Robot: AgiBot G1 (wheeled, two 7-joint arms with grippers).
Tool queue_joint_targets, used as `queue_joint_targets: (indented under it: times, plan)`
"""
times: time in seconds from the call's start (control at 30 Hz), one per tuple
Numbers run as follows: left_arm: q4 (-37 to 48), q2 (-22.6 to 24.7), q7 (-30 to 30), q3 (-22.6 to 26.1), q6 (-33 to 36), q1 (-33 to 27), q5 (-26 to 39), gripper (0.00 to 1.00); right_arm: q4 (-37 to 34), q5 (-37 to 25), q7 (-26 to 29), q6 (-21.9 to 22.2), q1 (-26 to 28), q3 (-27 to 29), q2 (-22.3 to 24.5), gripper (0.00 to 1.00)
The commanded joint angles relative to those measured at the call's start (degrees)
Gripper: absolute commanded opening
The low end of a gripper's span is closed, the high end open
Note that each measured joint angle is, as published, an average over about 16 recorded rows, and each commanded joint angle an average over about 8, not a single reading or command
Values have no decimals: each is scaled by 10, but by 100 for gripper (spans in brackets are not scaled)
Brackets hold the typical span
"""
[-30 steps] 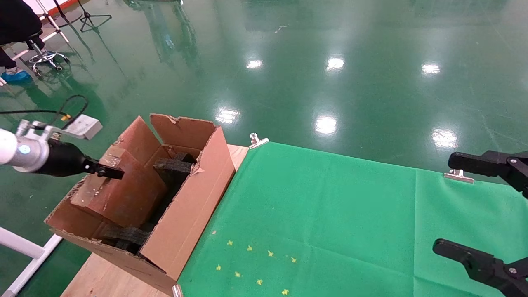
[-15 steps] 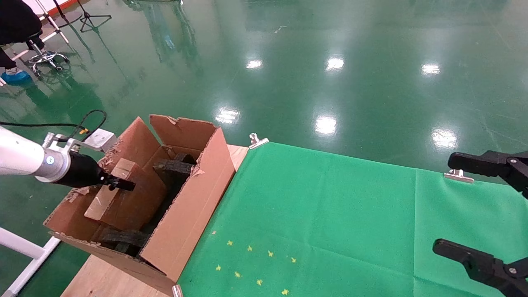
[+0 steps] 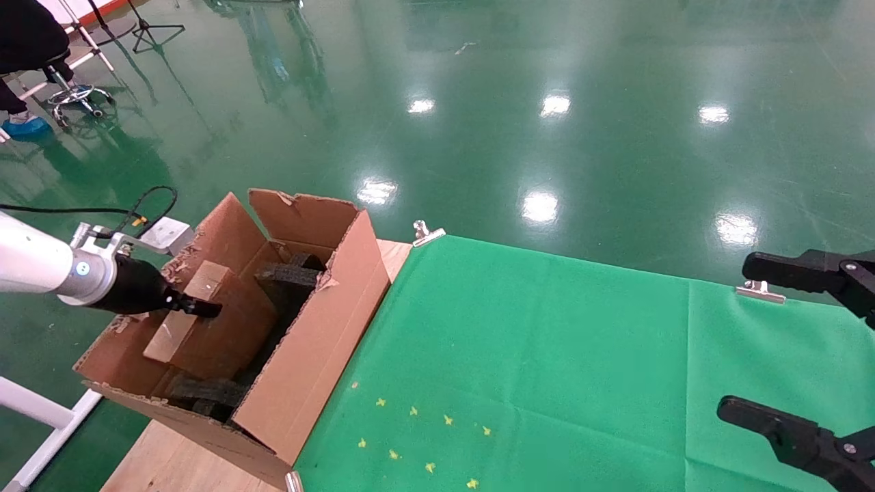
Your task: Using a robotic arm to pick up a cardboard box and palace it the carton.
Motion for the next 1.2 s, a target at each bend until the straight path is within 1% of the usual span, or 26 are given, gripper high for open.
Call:
queue_joint_targets:
  times: [0.03, 0.23, 0.4, 0.67, 0.93, 1.07, 1.2]
  plan:
    - [0, -1, 0, 0, 2, 0, 1, 100, 0, 0, 0, 0, 0, 0, 0, 100]
    - [-5, -1, 2, 0, 4, -2, 1, 100, 0, 0, 0, 0, 0, 0, 0, 100]
    - [-29, -7, 19, -6, 21, -20, -7, 100, 0, 0, 0, 0, 0, 0, 0, 100]
    - [-129, -46, 54, -33, 79, -62, -50, 100, 0, 0, 0, 0, 0, 0, 0, 100]
    - [-249, -87, 45, -49, 120, -59, -82, 100, 0, 0, 0, 0, 0, 0, 0, 100]
    - [-273, -93, 43, -48, 126, -56, -83, 100, 0, 0, 0, 0, 0, 0, 0, 100]
    - [-268, -91, 44, -49, 125, -53, -83, 100, 0, 0, 0, 0, 0, 0, 0, 100]
